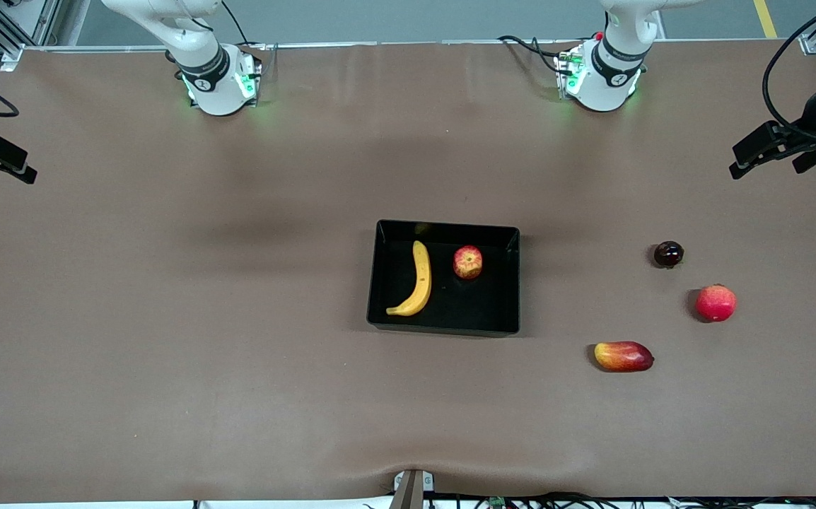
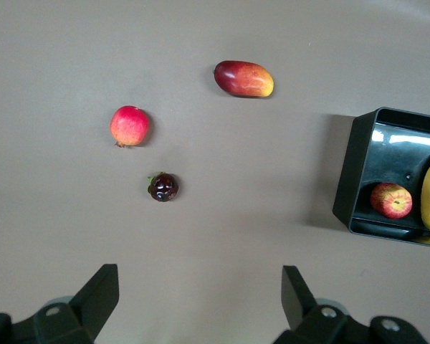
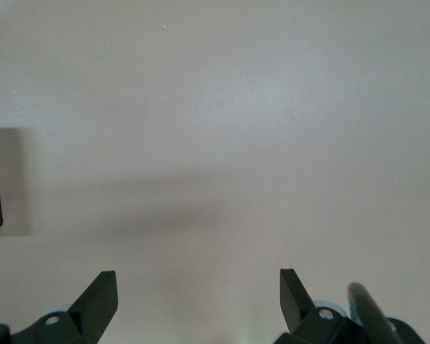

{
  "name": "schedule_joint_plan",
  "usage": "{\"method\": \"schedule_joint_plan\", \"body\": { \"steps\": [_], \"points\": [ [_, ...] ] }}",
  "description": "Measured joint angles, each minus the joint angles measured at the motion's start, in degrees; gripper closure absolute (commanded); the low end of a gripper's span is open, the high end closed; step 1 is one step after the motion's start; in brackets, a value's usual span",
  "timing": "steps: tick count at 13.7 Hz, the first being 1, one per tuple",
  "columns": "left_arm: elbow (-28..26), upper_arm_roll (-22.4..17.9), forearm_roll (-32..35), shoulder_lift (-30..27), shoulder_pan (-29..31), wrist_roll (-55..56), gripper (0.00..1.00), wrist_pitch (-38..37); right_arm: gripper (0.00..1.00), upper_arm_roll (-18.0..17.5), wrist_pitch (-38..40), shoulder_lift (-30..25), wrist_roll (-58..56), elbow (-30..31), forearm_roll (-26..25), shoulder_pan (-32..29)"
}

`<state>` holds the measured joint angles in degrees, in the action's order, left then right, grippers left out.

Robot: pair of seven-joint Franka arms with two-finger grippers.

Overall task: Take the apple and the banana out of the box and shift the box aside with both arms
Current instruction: 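Reach the left gripper toward the red-yellow apple in the black tray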

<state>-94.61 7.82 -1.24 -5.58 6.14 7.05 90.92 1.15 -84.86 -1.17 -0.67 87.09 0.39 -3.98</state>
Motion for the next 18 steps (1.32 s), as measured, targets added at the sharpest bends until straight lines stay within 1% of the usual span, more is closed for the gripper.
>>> {"method": "schedule_joint_plan", "body": {
  "steps": [6, 8, 9, 11, 13, 14, 16, 18],
  "points": [
    [0.05, 0.31, 0.00, 1.17, -0.10, 0.12, 0.00, -0.06, 0.00, 0.00, -0.01, 0.00, 0.00, 0.00, 0.00, 0.00],
    [0.06, 2.13, 0.00, 3.52, -0.38, 0.44, 0.00, 0.01, 0.00, 0.00, -0.03, 0.01, 0.00, 0.00, 0.00, 0.00],
    [0.03, 3.99, 0.00, 5.37, -0.73, 1.05, 0.00, 0.53, 0.00, 0.01, -0.04, 0.02, 0.00, 0.00, 0.00, 0.00],
    [-0.17, 8.19, -0.01, 9.92, -1.86, 4.71, 0.00, 3.95, 0.00, 0.04, -0.06, 0.03, 0.00, 0.02, 0.00, 0.00],
    [-0.44, 12.40, 0.00, 14.63, -2.73, 9.47, 0.00, 9.28, 0.00, 0.15, -0.10, 0.04, 0.00, 0.02, 0.00, -0.02],
    [-0.48, 13.58, 0.00, 16.83, -3.86, 12.28, 0.00, 11.98, 0.00, 0.20, -0.16, 0.04, 0.00, 0.02, 0.00, -0.02],
    [-0.53, 14.12, 0.13, 20.93, -7.53, 17.83, 0.00, 17.37, 0.00, 0.17, -0.43, 0.05, 0.00, 0.01, 0.00, -0.02],
    [-0.50, 14.24, 3.07, 24.65, -11.34, 24.50, 0.00, 21.37, 0.00, 0.14, -0.69, 0.05, -0.01, -0.03, 0.00, -0.02]
  ]
}}
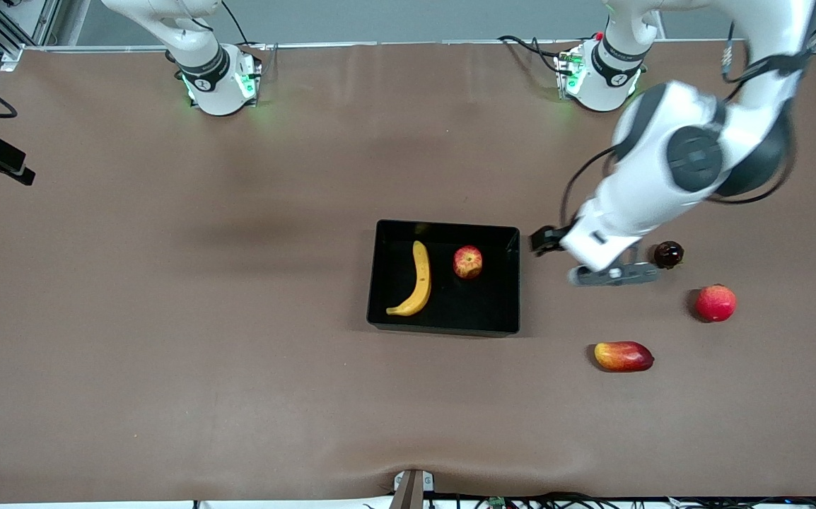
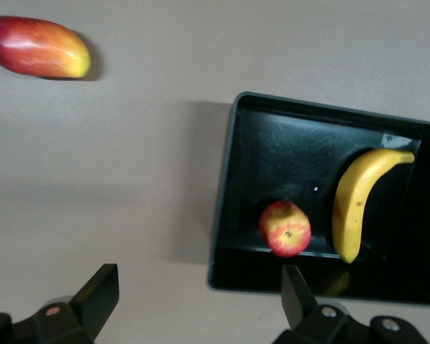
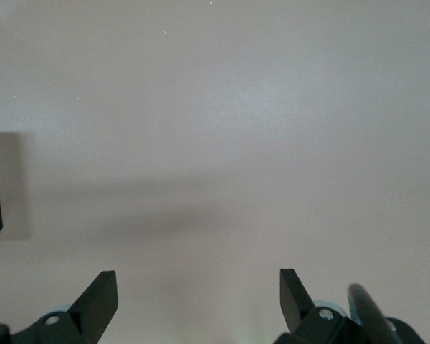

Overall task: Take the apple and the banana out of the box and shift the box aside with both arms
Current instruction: 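Reach the left gripper toward the red-yellow apple in the black tray, then lower the left gripper and grasp the red-yellow apple in the tray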

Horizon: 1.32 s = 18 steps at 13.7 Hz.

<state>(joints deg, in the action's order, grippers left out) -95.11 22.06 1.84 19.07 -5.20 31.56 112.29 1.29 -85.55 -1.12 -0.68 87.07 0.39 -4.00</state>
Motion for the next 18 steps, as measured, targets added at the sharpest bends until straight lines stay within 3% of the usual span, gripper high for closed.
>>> {"method": "schedule_joint_plan", "body": {
  "steps": [3, 8, 12, 16, 17, 18],
  "points": [
    [0.15, 0.11, 4.15, 4.83, -5.00, 9.11, 0.00, 3.77, 0.00, 0.08, -0.05, 0.17, 0.00, 0.00, 0.00, 0.00],
    [0.17, 0.03, 5.22, 12.81, -10.22, 14.83, 0.00, 10.43, 0.00, 0.19, -0.21, 0.23, 0.00, -0.03, -0.07, -0.01],
    [0.19, -0.02, 8.41, 18.79, -11.24, 18.09, 0.00, 13.60, 0.00, 0.30, -0.31, 0.23, 0.00, -0.13, -0.07, -0.03],
    [0.21, -0.01, 8.43, 21.24, -11.47, 18.63, 0.00, 15.62, 0.00, 0.43, -0.32, 0.38, 0.00, -0.13, -0.09, -0.04],
    [0.21, 0.00, 8.43, 21.49, -11.71, 18.64, 0.15, 16.02, 0.00, 0.48, -0.32, 0.48, 0.00, -0.13, -0.09, -0.04],
    [0.21, 0.00, 8.43, 21.64, -12.06, 18.65, 0.39, 16.21, 0.00, 0.51, -0.32, 0.57, 0.00, -0.13, -0.09, -0.04]
  ]
}}
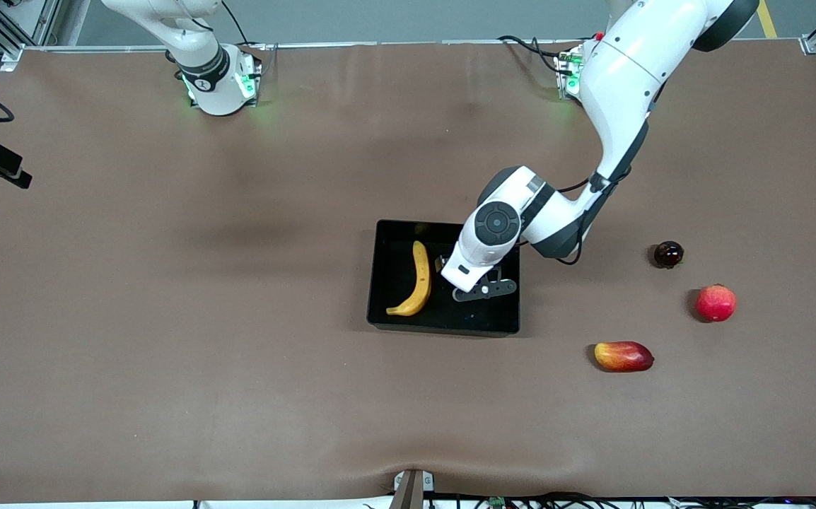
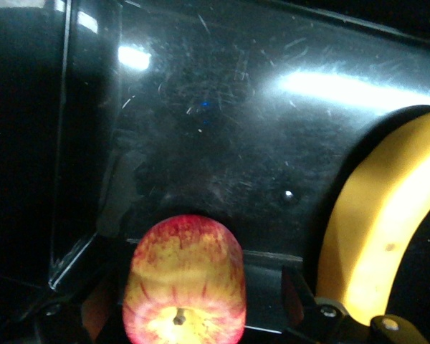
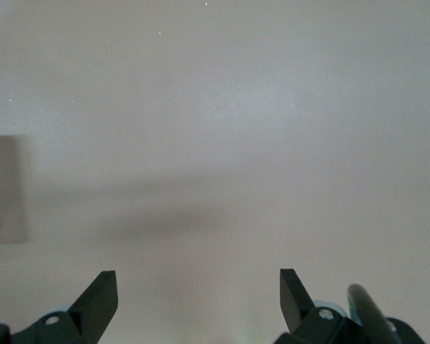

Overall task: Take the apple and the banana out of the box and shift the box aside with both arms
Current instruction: 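Lower the left gripper and grasp the red-yellow apple in the tray, then carry the apple out of the tray and set it beside the mango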

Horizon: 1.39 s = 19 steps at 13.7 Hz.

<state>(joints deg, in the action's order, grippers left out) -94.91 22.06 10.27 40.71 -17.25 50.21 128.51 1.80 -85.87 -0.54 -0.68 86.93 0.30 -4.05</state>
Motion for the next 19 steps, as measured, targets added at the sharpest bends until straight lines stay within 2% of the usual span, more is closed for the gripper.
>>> {"method": "schedule_joint_plan", "body": {
  "steps": [1, 3, 6, 8, 12, 16, 19],
  "points": [
    [0.00, 0.00, 0.00, 0.02, -0.33, 0.01, 0.64, 0.02, 0.00, 0.00, 0.00, 0.06, 0.00, 0.00, 0.00, 0.00],
    [0.03, 0.00, 0.01, 0.01, -0.54, 0.01, 1.00, 0.02, 0.00, 0.00, -0.02, 0.10, 0.00, 0.00, 0.00, 0.00],
    [1.16, -0.24, 0.01, -0.30, -0.09, 0.37, 1.00, 0.12, 0.00, 0.00, -0.02, 0.15, 0.00, 0.00, 0.00, 0.00],
    [3.02, -0.24, -0.11, -2.43, 0.79, 0.56, 1.00, -0.55, 0.00, 0.00, -0.03, 0.23, 0.00, -0.01, 0.00, 0.00],
    [8.42, -0.36, -1.94, -10.18, 4.17, 0.91, 1.00, -10.72, 0.00, 0.00, -0.05, 0.48, 0.00, -0.02, 0.00, 0.00],
    [9.76, -0.66, -1.85, -13.95, 11.49, -3.14, 1.00, -21.17, 0.00, 0.00, -0.06, 0.49, 0.00, -0.03, 0.00, 0.00],
    [6.55, -1.06, 0.46, -13.64, 19.22, -7.61, 1.00, -24.54, 0.00, 0.00, -0.07, 0.49, 0.00, -0.05, 0.00, 0.00]
  ]
}}
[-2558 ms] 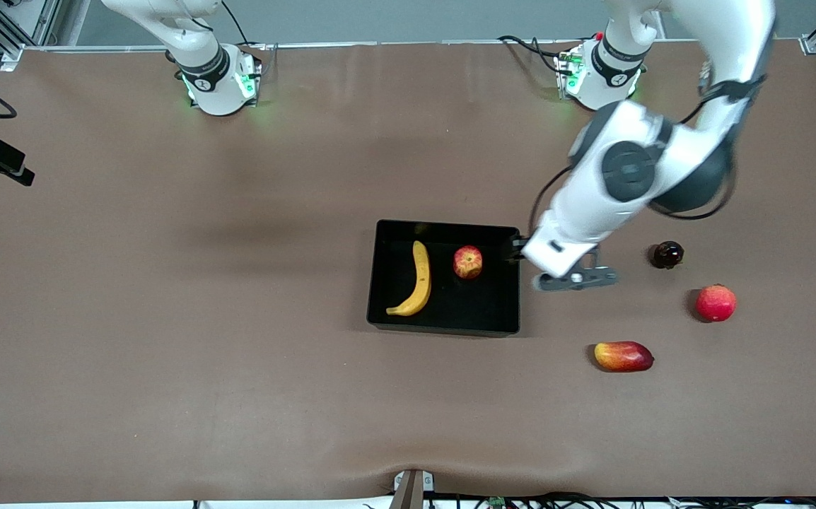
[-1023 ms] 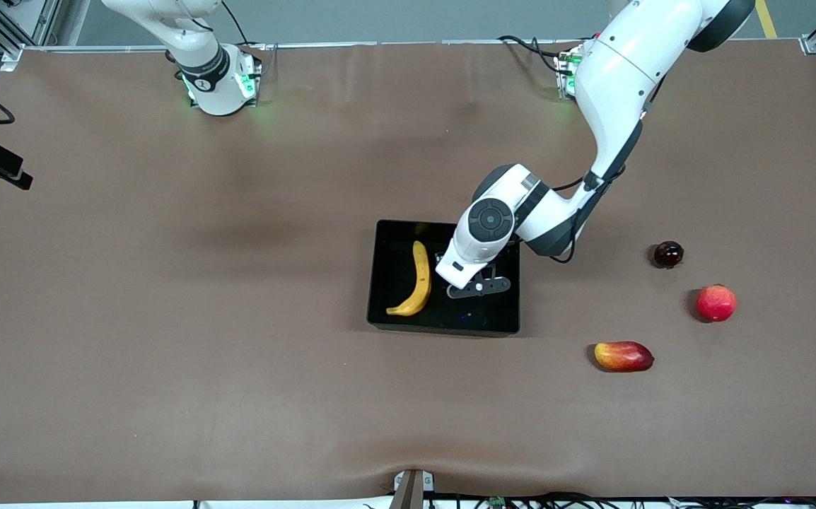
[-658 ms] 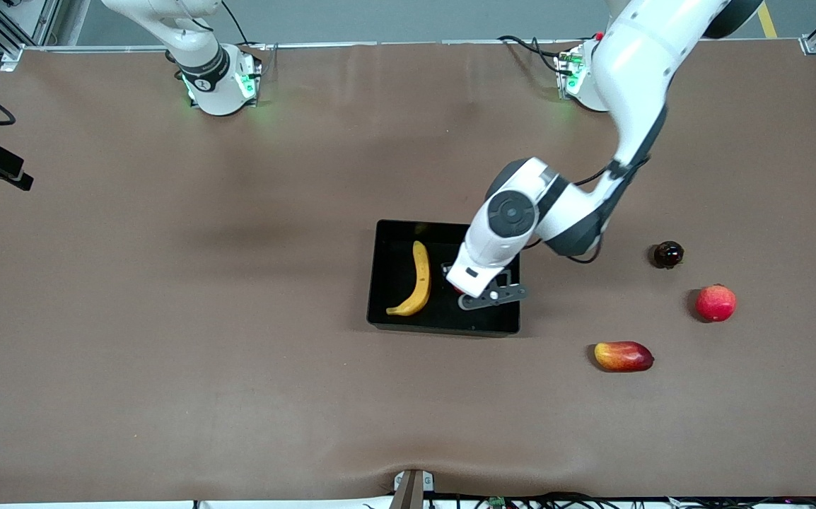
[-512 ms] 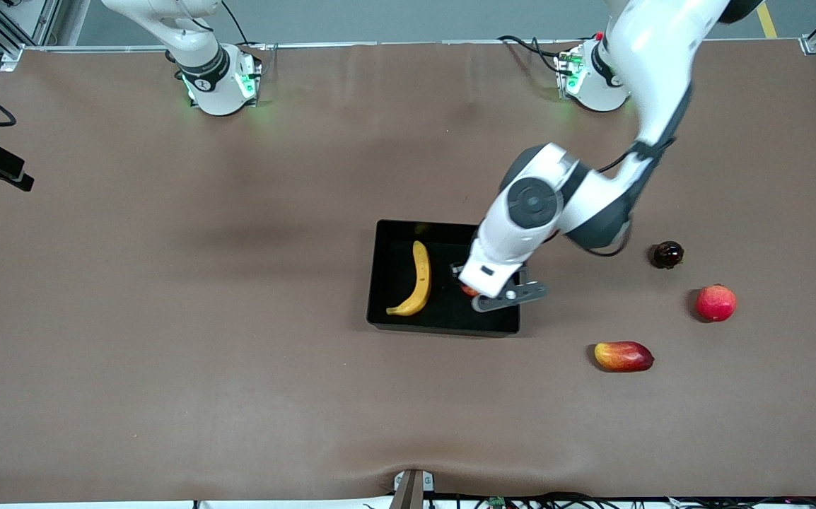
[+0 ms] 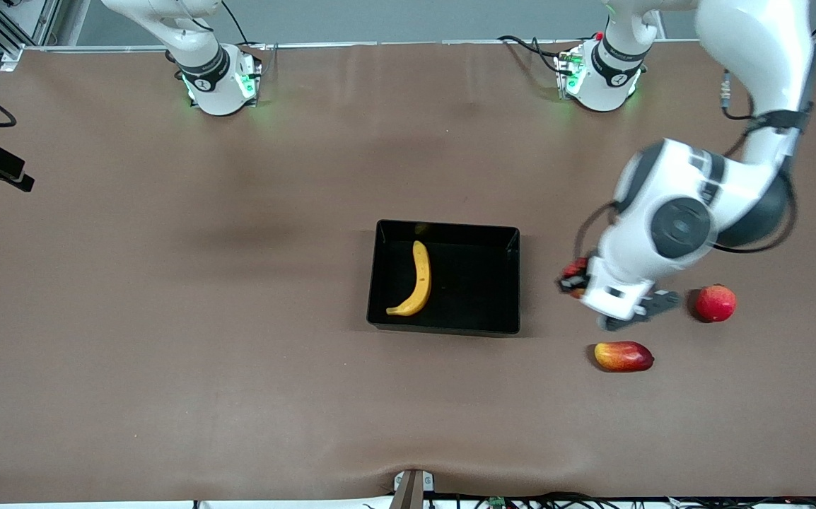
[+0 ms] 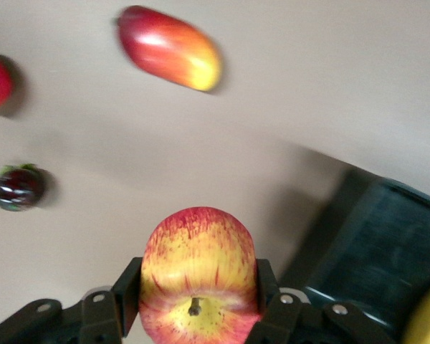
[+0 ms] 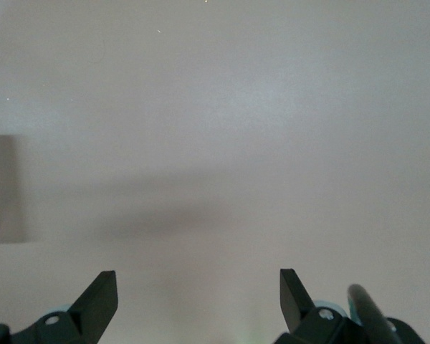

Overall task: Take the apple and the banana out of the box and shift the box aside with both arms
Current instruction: 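Carry the apple out of the tray and set it beside the mango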

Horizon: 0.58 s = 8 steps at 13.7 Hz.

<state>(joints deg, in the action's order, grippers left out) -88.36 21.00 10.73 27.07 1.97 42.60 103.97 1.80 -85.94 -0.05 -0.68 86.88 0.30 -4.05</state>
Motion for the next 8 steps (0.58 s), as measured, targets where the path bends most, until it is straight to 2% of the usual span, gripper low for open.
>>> {"method": "schedule_joint_plan", "body": {
  "steps": [4, 8],
  "points": [
    [-2.52, -0.24, 4.33, 5.46, 9.25, -5.05, 1.00, 3.82, 0.00, -0.01, 0.00, 0.01, 0.00, -0.02, 0.00, 0.00],
    [-2.53, -0.20, 6.08, 11.60, 13.47, -10.19, 1.00, 9.40, 0.00, -0.01, -0.01, 0.03, 0.00, -0.04, 0.00, 0.00]
  ]
}}
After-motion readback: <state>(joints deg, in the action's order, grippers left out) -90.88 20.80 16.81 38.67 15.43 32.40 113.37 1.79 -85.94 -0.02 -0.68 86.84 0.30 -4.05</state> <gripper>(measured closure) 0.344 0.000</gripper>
